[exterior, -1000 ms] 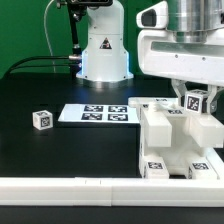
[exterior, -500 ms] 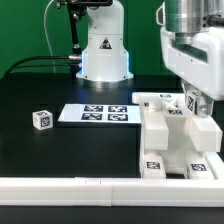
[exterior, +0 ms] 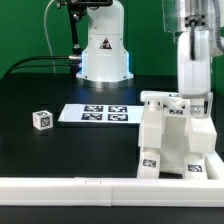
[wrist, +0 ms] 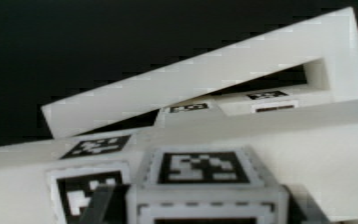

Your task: Assemble chair

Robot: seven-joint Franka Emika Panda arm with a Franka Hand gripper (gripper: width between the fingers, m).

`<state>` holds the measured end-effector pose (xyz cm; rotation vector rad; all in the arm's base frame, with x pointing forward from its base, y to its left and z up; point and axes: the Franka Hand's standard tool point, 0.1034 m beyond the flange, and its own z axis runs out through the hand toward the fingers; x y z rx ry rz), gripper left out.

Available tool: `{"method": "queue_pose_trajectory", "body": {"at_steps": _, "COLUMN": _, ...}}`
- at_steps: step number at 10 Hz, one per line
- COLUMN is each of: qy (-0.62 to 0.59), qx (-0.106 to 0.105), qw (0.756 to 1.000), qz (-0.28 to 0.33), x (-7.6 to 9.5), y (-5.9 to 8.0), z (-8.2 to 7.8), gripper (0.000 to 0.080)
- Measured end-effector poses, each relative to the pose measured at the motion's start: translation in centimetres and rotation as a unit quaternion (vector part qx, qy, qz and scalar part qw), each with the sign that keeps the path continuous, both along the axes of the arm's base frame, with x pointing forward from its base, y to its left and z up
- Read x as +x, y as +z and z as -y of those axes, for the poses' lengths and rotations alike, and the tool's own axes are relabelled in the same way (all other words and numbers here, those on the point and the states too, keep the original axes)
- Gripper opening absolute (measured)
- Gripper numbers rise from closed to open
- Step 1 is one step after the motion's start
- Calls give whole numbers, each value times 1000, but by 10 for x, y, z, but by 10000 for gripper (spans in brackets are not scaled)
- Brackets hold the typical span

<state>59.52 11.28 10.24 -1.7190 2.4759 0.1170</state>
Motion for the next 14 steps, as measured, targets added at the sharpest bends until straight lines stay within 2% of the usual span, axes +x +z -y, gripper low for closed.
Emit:
{"method": "queue_pose_trajectory", "body": {"at_steps": 3, "qy": 3, "qx": 0, "qw": 1000, "qz": 0, "x": 0, "y": -1, "z": 0, "gripper": 271}}
{"method": "queue_pose_trajectory", "body": {"at_steps": 4, "qy": 4, "qx": -1, "qw": 1000, "qz": -1, "x": -1, "y": -1, "z": 0, "gripper": 439}}
{"method": "queue_pose_trajectory", "body": {"at_steps": 5, "qy": 4, "qx": -1, "qw": 1000, "qz": -1, "x": -1, "y": -2, "z": -1, "gripper": 439}}
{"method": "queue_pose_trajectory", "body": {"at_steps": 6, "qy": 5, "qx": -1, "qw": 1000, "qz": -1, "x": -1, "y": -2, "z": -1, "gripper": 594}}
{"method": "queue_pose_trajectory", "body": {"at_steps": 7, "qy": 9, "qx": -1, "qw": 1000, "qz": 0, "x": -1, "y": -1, "z": -1, "gripper": 632}}
{"method": "queue_pose_trajectory", "body": {"at_steps": 8, "qy": 37, "qx": 1, "qw": 999, "qz": 6, "x": 0, "y": 7, "z": 2, "gripper": 632}}
{"method": "queue_pose_trajectory", "body": {"at_steps": 10, "qy": 89, "qx": 8, "qw": 995, "qz": 32, "x": -1, "y": 39, "z": 18, "gripper": 649}}
{"method": "queue_pose_trajectory", "body": {"at_steps": 11, "qy": 102, "qx": 6, "qw": 994, "qz": 39, "x": 0, "y": 44, "z": 25, "gripper": 649}}
{"method": "queue_pose_trajectory", "body": {"at_steps": 14, "qy": 105, "qx": 4, "qw": 994, "qz": 36, "x": -1, "y": 40, "z": 23, "gripper": 649}}
